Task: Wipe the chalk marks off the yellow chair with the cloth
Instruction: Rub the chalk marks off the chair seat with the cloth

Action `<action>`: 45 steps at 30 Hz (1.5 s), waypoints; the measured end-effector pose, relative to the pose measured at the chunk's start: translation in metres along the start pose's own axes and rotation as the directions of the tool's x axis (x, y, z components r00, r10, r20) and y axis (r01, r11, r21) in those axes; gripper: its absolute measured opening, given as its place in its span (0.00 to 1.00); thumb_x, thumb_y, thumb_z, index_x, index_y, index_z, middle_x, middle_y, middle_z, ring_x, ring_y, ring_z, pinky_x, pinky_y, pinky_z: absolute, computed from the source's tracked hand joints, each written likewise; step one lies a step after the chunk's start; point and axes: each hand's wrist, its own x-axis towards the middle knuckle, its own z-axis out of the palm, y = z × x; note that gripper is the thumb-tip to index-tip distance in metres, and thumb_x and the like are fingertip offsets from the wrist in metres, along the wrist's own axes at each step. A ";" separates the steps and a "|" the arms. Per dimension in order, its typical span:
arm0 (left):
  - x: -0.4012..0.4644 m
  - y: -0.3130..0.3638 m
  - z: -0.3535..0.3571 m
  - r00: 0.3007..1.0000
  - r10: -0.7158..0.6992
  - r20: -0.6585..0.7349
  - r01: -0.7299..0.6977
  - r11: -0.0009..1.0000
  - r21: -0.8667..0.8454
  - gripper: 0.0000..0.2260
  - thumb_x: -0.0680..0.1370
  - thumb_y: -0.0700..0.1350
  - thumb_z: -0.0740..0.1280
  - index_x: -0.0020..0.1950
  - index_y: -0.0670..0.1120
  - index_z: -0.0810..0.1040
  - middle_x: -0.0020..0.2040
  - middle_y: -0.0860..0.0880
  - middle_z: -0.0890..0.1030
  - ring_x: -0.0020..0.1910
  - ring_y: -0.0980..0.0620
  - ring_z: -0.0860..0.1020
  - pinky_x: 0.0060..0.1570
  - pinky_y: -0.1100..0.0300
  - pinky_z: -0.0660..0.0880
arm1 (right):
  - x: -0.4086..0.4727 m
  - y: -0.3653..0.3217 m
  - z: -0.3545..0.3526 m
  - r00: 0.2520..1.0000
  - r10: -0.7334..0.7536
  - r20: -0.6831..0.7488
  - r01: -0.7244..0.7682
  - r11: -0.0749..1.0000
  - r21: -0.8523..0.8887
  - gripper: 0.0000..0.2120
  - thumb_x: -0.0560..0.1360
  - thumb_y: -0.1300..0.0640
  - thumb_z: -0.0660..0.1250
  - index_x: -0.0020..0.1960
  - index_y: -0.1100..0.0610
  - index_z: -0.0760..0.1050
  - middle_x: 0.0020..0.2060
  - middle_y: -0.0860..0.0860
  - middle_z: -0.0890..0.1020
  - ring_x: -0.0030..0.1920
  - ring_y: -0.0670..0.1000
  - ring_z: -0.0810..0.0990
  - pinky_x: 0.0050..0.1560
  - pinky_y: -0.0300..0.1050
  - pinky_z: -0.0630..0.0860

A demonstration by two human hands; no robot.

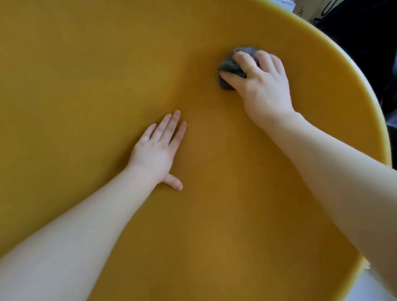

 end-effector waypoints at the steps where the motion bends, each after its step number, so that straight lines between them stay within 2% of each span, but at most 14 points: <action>1: 0.001 0.000 0.000 1.000 -0.006 0.002 0.005 1.000 0.014 0.61 0.62 0.72 0.66 0.74 0.43 0.32 0.74 0.43 0.30 0.74 0.47 0.34 0.72 0.54 0.39 | 0.005 -0.003 0.004 0.999 0.037 -0.015 -0.036 0.998 0.044 0.13 0.71 0.63 0.64 0.54 0.55 0.79 0.52 0.60 0.80 0.45 0.63 0.78 0.49 0.54 0.75; 6: -0.004 0.006 -0.008 0.998 -0.054 -0.022 0.056 0.995 0.081 0.62 0.60 0.74 0.65 0.75 0.40 0.34 0.75 0.41 0.33 0.75 0.46 0.38 0.73 0.53 0.41 | -0.037 -0.056 0.010 0.966 0.201 0.165 -0.247 0.908 0.339 0.14 0.69 0.69 0.66 0.53 0.59 0.76 0.46 0.62 0.78 0.35 0.61 0.75 0.37 0.48 0.70; 12: -0.063 -0.003 0.010 0.984 -0.177 0.031 0.180 0.978 -0.110 0.56 0.66 0.68 0.66 0.75 0.38 0.37 0.75 0.42 0.34 0.76 0.48 0.39 0.73 0.55 0.43 | -0.095 -0.186 -0.023 0.875 0.242 0.419 -0.459 0.692 0.558 0.15 0.65 0.65 0.61 0.49 0.58 0.80 0.42 0.61 0.77 0.31 0.58 0.73 0.32 0.47 0.71; 16: -0.117 -0.031 0.018 0.961 -0.217 0.174 0.240 0.963 -0.122 0.55 0.66 0.69 0.65 0.76 0.39 0.39 0.76 0.43 0.35 0.76 0.48 0.40 0.73 0.56 0.43 | -0.095 -0.185 -0.037 0.902 0.086 0.422 -0.338 0.748 0.571 0.16 0.63 0.68 0.71 0.50 0.57 0.80 0.42 0.62 0.77 0.31 0.60 0.74 0.30 0.47 0.72; 18: -0.140 -0.047 0.019 0.940 -0.250 0.233 0.277 0.956 -0.094 0.56 0.66 0.70 0.65 0.76 0.39 0.39 0.76 0.42 0.36 0.76 0.48 0.41 0.73 0.56 0.44 | -0.092 -0.165 -0.031 0.897 0.138 0.419 -0.345 0.811 0.472 0.18 0.62 0.68 0.72 0.51 0.57 0.79 0.43 0.63 0.77 0.32 0.61 0.74 0.31 0.46 0.70; 20: -0.161 -0.064 0.020 0.913 -0.309 0.266 0.334 0.941 -0.054 0.57 0.65 0.68 0.67 0.75 0.39 0.37 0.76 0.42 0.36 0.76 0.48 0.41 0.73 0.56 0.44 | -0.083 -0.157 -0.027 0.819 0.346 0.457 -0.528 0.768 0.364 0.20 0.65 0.71 0.67 0.56 0.59 0.77 0.51 0.64 0.76 0.39 0.63 0.74 0.36 0.48 0.68; 22: -0.180 -0.079 0.022 0.887 -0.360 0.288 0.368 0.929 0.026 0.57 0.66 0.66 0.69 0.75 0.38 0.36 0.76 0.41 0.36 0.76 0.46 0.41 0.74 0.55 0.44 | -0.071 -0.174 -0.029 0.679 0.508 0.530 -0.704 0.656 0.272 0.22 0.70 0.71 0.60 0.62 0.57 0.73 0.62 0.62 0.70 0.49 0.63 0.71 0.46 0.51 0.68; 24: -0.196 -0.092 0.025 0.865 -0.405 0.296 0.396 0.914 0.092 0.57 0.66 0.65 0.70 0.75 0.38 0.37 0.75 0.40 0.35 0.76 0.45 0.41 0.74 0.54 0.45 | -0.058 -0.206 -0.035 0.587 0.523 0.618 -0.781 0.565 0.265 0.22 0.73 0.69 0.56 0.63 0.53 0.71 0.65 0.58 0.64 0.54 0.61 0.67 0.51 0.49 0.67; 30: -0.220 -0.112 0.037 0.825 -0.498 0.265 0.486 0.866 0.115 0.59 0.63 0.70 0.68 0.75 0.38 0.39 0.76 0.40 0.37 0.76 0.45 0.42 0.73 0.52 0.45 | -0.030 -0.323 -0.072 0.715 0.245 0.654 -0.668 0.515 0.537 0.21 0.77 0.62 0.55 0.69 0.51 0.65 0.64 0.58 0.63 0.53 0.59 0.68 0.43 0.45 0.66; 34: -0.213 -0.123 0.044 0.809 -0.495 0.318 0.530 0.848 -0.028 0.61 0.61 0.67 0.72 0.75 0.38 0.38 0.75 0.40 0.35 0.76 0.45 0.39 0.73 0.53 0.45 | -0.034 -0.367 -0.101 0.872 -0.011 0.490 -0.420 0.496 0.760 0.22 0.74 0.60 0.62 0.67 0.54 0.68 0.63 0.61 0.67 0.49 0.60 0.69 0.50 0.51 0.71; 37: -0.209 -0.128 0.046 0.826 -0.463 0.321 0.509 0.857 -0.074 0.62 0.61 0.66 0.73 0.75 0.37 0.37 0.74 0.39 0.33 0.75 0.45 0.37 0.73 0.53 0.45 | -0.032 -0.351 -0.087 0.909 -0.084 0.409 -0.316 0.502 0.805 0.18 0.74 0.61 0.62 0.64 0.53 0.73 0.60 0.61 0.70 0.46 0.60 0.70 0.46 0.52 0.73; 40: -0.213 -0.131 0.050 0.833 -0.461 0.306 0.504 0.860 -0.077 0.63 0.60 0.69 0.71 0.75 0.38 0.36 0.75 0.40 0.32 0.75 0.46 0.37 0.73 0.54 0.44 | -0.028 -0.296 -0.045 0.871 0.152 0.468 -0.468 0.549 0.693 0.18 0.76 0.62 0.59 0.63 0.50 0.73 0.63 0.58 0.68 0.53 0.61 0.70 0.50 0.50 0.72; 42: -0.214 -0.132 0.052 0.835 -0.454 0.311 0.501 0.861 -0.089 0.63 0.60 0.69 0.71 0.75 0.39 0.36 0.74 0.41 0.32 0.75 0.46 0.36 0.73 0.54 0.44 | -0.025 -0.256 -0.022 0.771 0.363 0.523 -0.635 0.503 0.586 0.18 0.76 0.63 0.60 0.63 0.51 0.74 0.63 0.59 0.68 0.56 0.62 0.71 0.53 0.49 0.72; 45: -0.213 -0.134 0.051 0.845 -0.439 0.305 0.492 0.862 -0.123 0.63 0.60 0.69 0.71 0.75 0.39 0.35 0.74 0.41 0.32 0.75 0.46 0.36 0.73 0.54 0.43 | -0.018 -0.242 -0.012 0.634 0.495 0.593 -0.773 0.419 0.476 0.18 0.76 0.63 0.59 0.63 0.51 0.75 0.63 0.56 0.67 0.59 0.60 0.70 0.54 0.45 0.68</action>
